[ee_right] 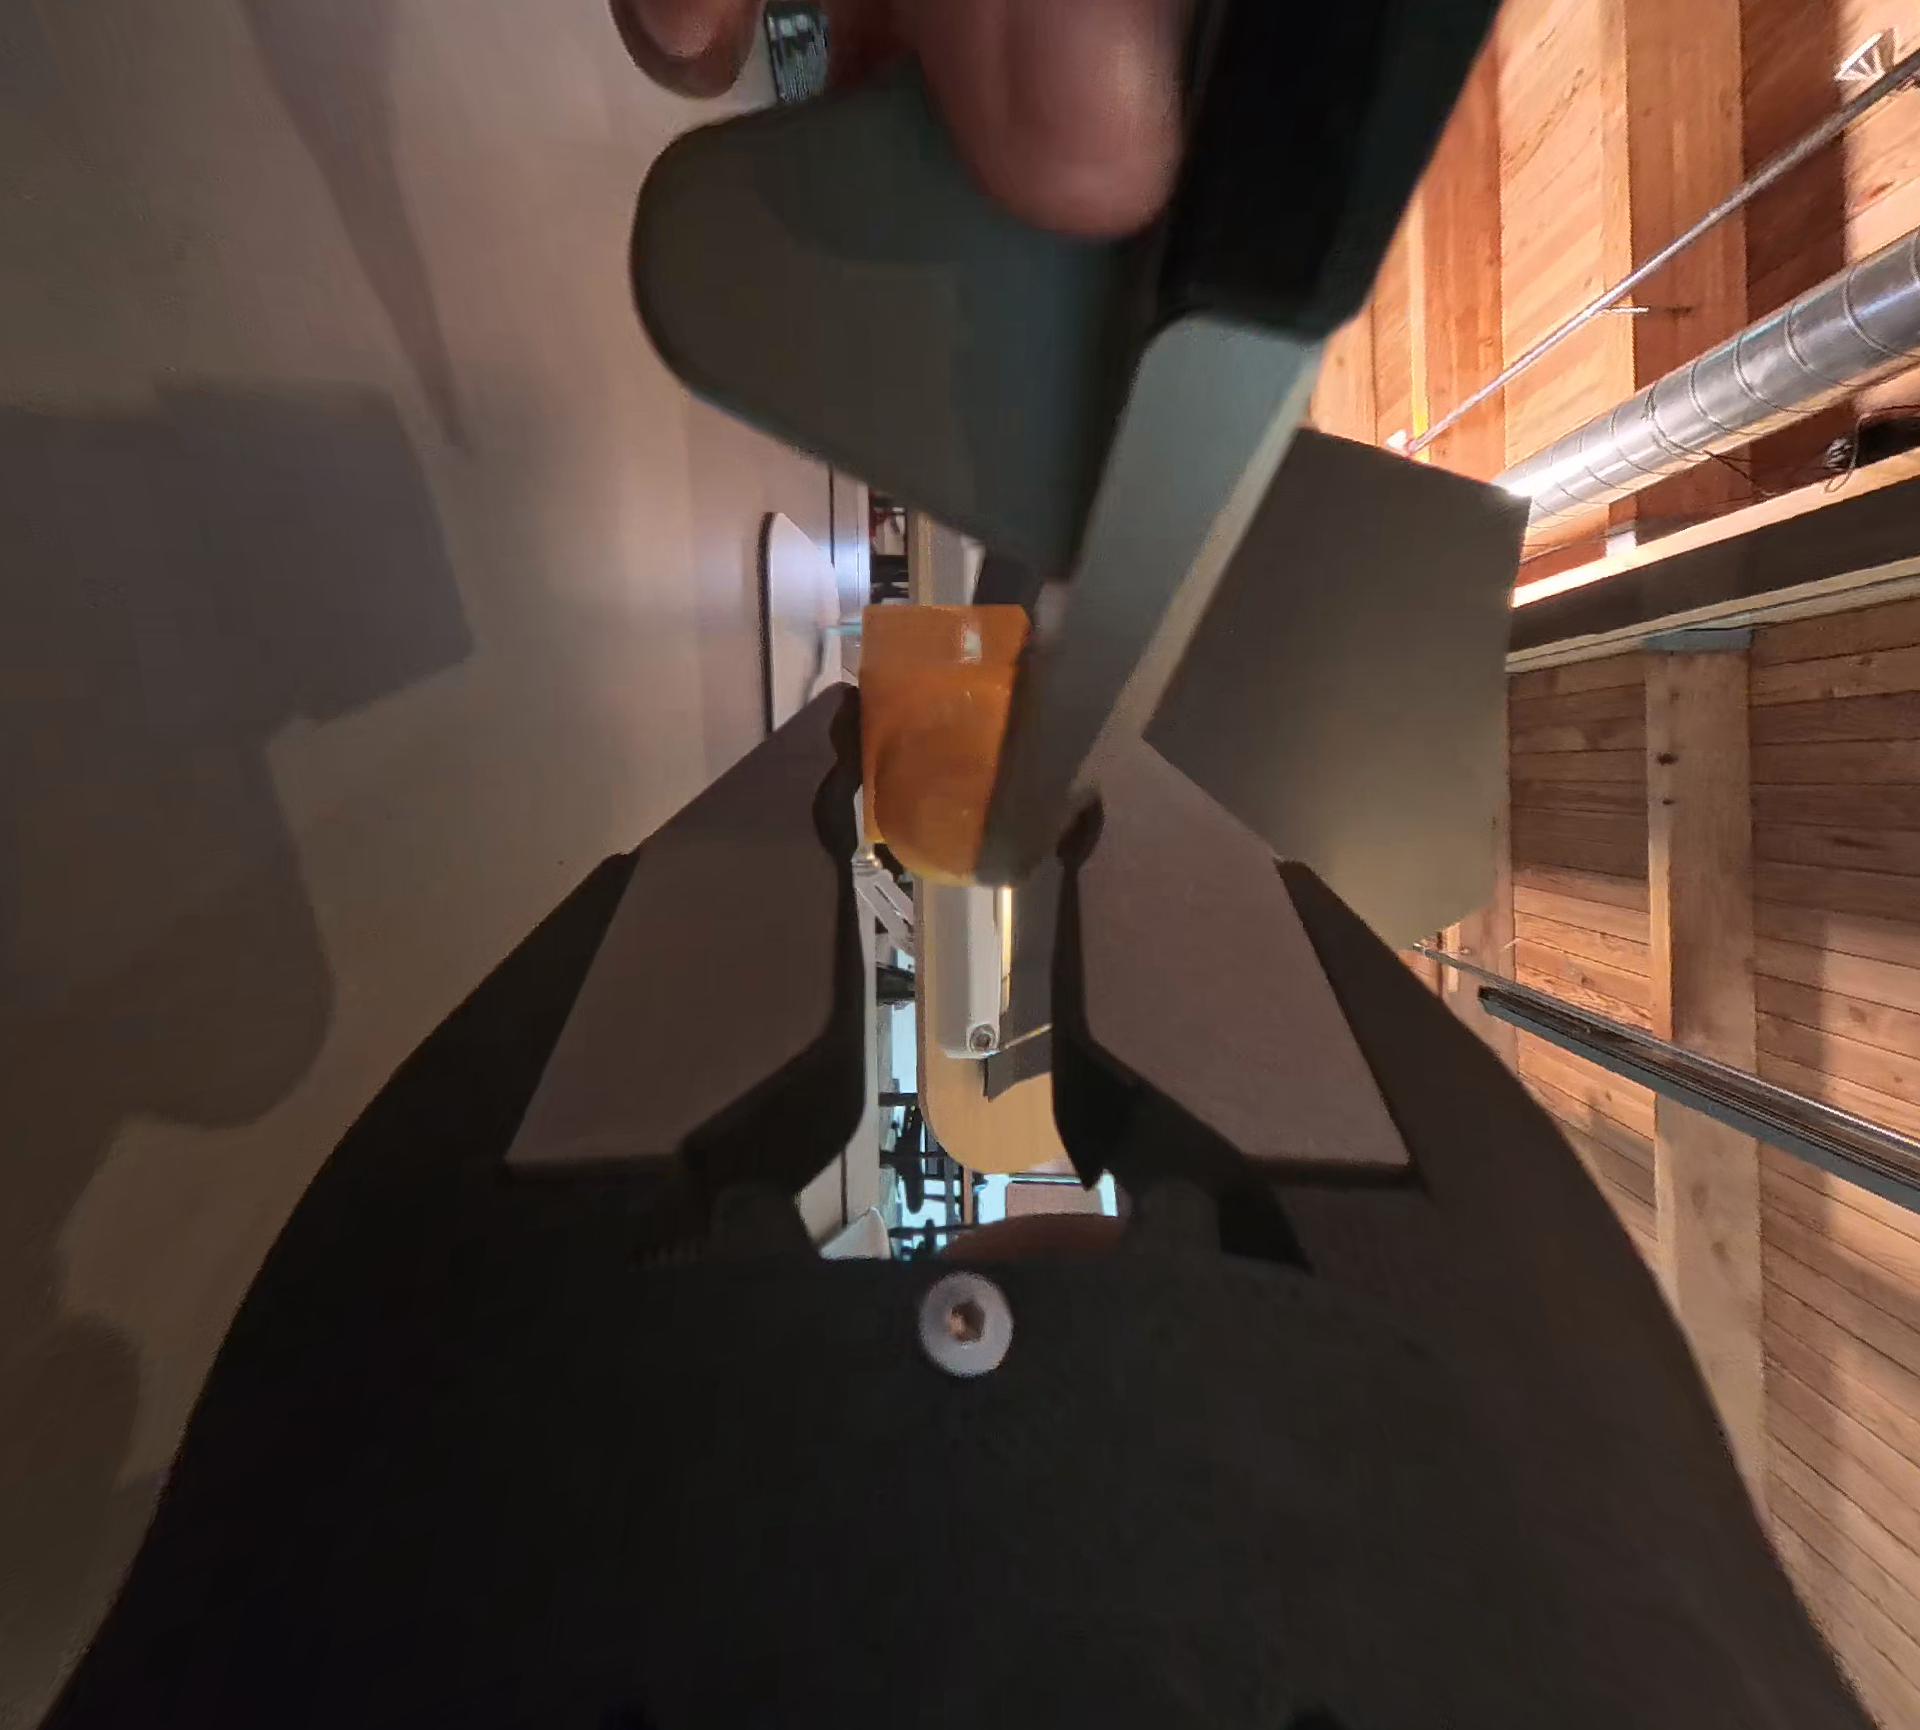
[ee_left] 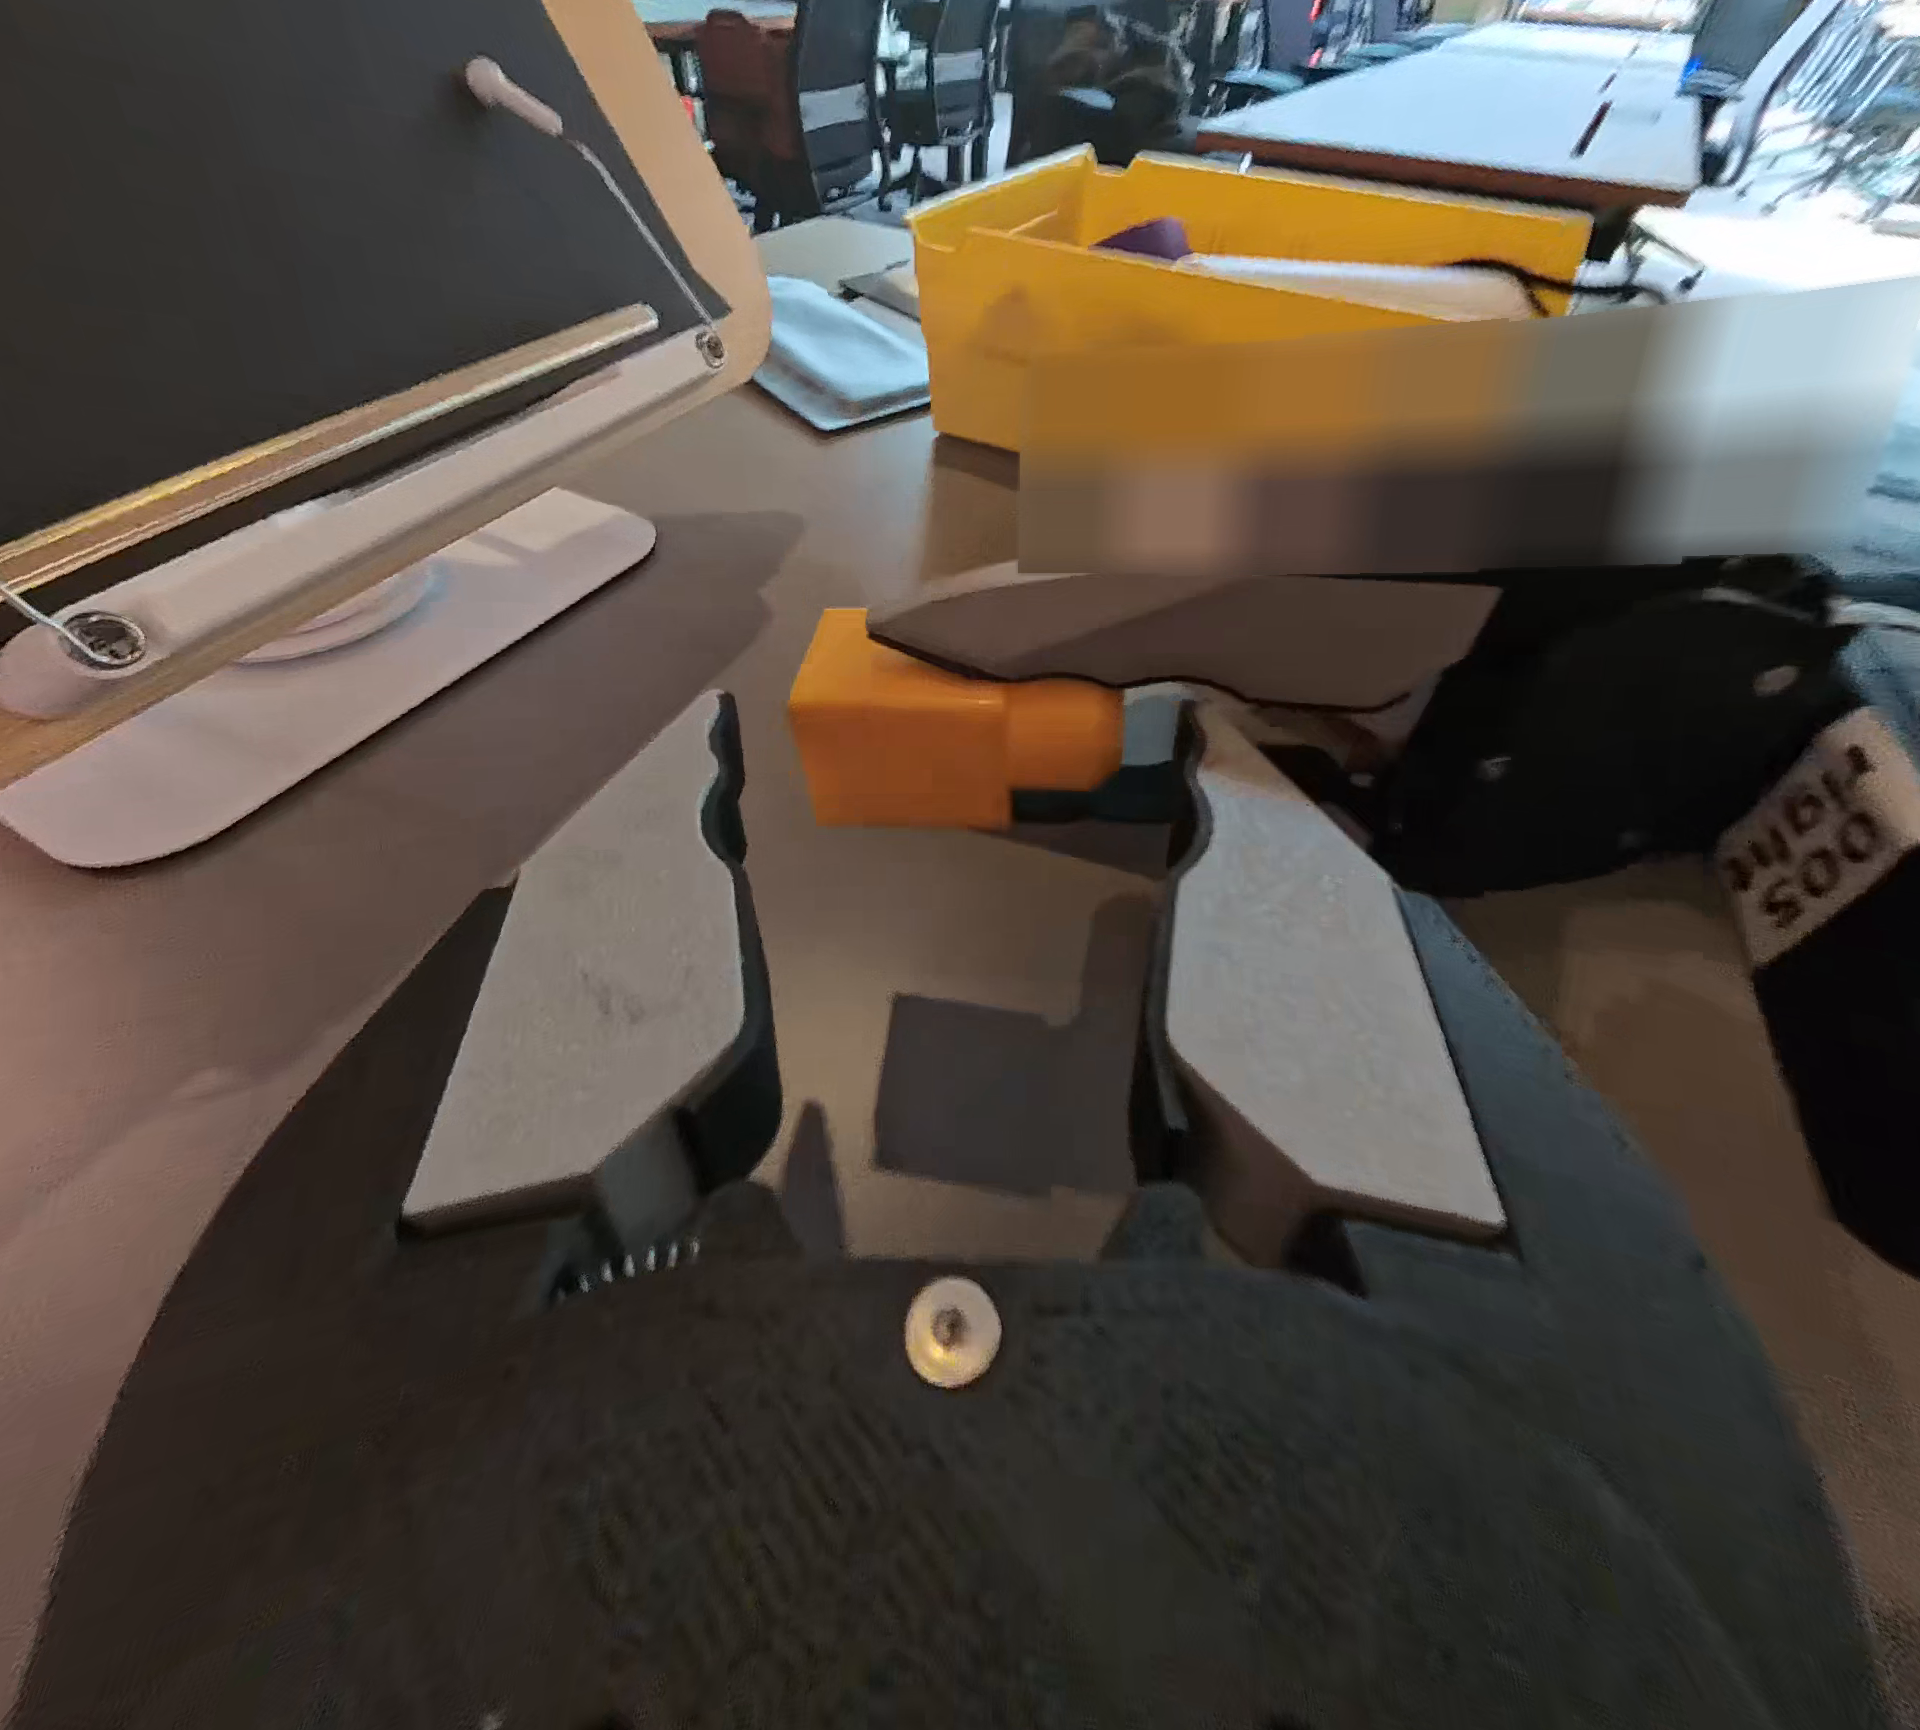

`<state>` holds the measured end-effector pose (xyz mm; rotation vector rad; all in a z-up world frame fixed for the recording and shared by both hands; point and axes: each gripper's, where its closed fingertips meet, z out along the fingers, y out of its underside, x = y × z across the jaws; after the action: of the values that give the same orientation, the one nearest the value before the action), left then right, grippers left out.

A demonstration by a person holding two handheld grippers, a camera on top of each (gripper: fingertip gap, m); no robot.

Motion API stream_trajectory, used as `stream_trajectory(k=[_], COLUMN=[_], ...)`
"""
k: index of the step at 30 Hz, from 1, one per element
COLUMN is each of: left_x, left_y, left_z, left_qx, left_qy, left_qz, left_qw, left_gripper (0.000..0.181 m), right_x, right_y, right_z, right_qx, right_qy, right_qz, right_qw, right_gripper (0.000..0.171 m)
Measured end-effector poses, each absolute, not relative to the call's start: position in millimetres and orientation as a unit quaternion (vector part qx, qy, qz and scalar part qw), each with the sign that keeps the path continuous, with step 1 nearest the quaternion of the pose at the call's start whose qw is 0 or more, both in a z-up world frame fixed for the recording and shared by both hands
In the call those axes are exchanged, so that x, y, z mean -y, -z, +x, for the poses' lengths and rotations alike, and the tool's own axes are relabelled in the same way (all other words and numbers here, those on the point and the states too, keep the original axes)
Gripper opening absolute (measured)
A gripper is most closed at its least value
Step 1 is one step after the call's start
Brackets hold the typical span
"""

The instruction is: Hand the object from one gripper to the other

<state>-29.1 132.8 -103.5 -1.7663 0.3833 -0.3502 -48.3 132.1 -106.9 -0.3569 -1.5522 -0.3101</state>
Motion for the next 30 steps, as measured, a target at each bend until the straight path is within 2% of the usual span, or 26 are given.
stream_trajectory(k=[5,9,11,12,13,14,18,19,22,24,26,29,30], left_x=[-135,-136,-138,-139,-140,-141,-143,-141,-125,-122,-119,-115,-115], left_y=[123,130,130,128,126,122,100,92,78,77,72,68,69], left_z=[-24,-24,-31,-37,-45,-52,-79,-79,-54,-43,-33,-19,-16], left_qx=[-0.192,-0.212,-0.233,-0.241,-0.244,-0.251,-0.326,-0.356,-0.447,-0.451,-0.445,-0.447,-0.450], left_qy=[0.137,0.149,0.112,0.087,0.062,0.040,-0.143,-0.194,-0.277,-0.272,-0.253,-0.227,-0.227], left_qz=[-0.784,-0.793,-0.786,-0.782,-0.779,-0.769,-0.686,-0.647,-0.508,-0.496,-0.492,-0.486,-0.484], left_qw=[0.575,0.552,0.562,0.569,0.575,0.586,0.634,0.646,0.682,0.690,0.704,0.716,0.715], left_gripper=[0.078,0.075,0.074,0.074,0.074,0.074,0.074,0.074,0.074,0.075,0.075,0.075,0.074], right_x=[-111,-112,-114,-113,-112,-114,-117,-113,-101,-94,-80,-75,-72], right_y=[109,117,122,124,127,129,117,110,81,69,71,81,82], right_z=[-54,-55,-53,-51,-48,-43,-27,-25,-20,-17,-13,-24,-26], right_qx=[0.701,0.719,0.726,0.730,0.732,0.732,0.664,0.640,0.553,0.514,0.518,0.523,0.526], right_qy=[0.113,0.035,-0.020,-0.065,-0.120,-0.175,-0.410,-0.471,-0.633,-0.695,-0.719,-0.710,-0.711], right_qz=[-0.146,-0.200,-0.245,-0.271,-0.309,-0.351,-0.466,-0.479,-0.474,-0.459,-0.440,-0.451,-0.447], right_qw=[0.689,0.665,0.642,0.624,0.595,0.557,0.416,0.373,0.262,0.206,0.147,0.139,0.136], right_gripper=[0.033,0.033,0.038,0.046,0.047,0.039,0.048,0.054,0.056,0.050,0.030,0.044,0.041])
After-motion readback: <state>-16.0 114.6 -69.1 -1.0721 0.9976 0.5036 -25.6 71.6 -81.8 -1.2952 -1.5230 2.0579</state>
